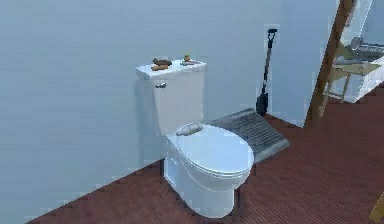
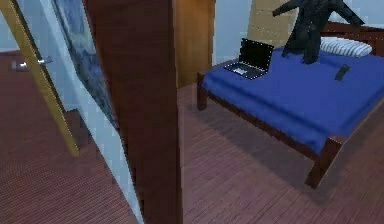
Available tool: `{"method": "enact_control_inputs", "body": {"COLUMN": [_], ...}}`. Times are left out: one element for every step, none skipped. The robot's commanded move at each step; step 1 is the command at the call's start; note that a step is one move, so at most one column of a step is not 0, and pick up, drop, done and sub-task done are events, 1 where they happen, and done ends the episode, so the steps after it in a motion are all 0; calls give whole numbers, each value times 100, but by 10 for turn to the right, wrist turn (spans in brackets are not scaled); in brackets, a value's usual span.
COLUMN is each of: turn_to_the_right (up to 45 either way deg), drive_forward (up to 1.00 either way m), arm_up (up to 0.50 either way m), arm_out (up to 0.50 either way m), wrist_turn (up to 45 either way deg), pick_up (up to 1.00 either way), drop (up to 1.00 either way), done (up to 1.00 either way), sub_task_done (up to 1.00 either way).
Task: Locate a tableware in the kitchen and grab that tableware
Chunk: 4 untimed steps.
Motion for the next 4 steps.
{"method": "enact_control_inputs", "body": {"turn_to_the_right": [0,450,30,0], "drive_forward": [20,0,0,90], "arm_up": [0,0,0,0], "arm_out": [0,0,0,0], "wrist_turn": [0,0,0,0], "pick_up": [0,0,0,0], "drop": [0,0,0,0], "done": [0,0,0,0], "sub_task_done": [0,0,0,0]}}
